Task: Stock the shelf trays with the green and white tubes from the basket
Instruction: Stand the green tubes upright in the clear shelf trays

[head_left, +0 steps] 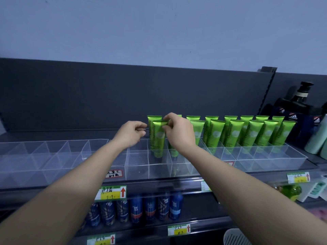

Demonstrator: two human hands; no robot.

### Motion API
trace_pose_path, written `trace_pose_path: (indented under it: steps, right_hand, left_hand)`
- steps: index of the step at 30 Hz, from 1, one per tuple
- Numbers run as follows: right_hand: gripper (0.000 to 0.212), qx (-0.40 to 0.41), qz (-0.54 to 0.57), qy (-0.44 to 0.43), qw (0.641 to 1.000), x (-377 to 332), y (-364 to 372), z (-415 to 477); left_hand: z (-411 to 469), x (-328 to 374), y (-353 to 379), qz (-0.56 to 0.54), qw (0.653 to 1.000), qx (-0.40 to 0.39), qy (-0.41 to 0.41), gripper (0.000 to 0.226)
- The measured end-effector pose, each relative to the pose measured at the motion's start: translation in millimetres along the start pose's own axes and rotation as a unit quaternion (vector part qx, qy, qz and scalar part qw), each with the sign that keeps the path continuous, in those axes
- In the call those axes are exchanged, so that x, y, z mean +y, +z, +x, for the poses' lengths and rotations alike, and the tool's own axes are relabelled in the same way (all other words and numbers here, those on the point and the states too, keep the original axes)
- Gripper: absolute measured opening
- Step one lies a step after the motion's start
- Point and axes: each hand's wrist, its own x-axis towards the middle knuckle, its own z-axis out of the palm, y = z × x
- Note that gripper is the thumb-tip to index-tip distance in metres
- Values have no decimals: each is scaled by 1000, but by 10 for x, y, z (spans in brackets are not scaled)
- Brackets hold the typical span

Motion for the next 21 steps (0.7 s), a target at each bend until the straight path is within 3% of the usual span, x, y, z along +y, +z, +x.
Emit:
trace_pose_path:
  steps: [12, 21]
  right_hand:
    - [14, -12, 67, 35, 997, -30, 73, 126]
    - [16, -16, 41, 12, 999, -27, 60, 109]
  left_hand:
    - [-74, -44, 31, 101, 994, -49, 8, 35]
    - [-142, 4, 65, 107, 992, -56, 17, 32]
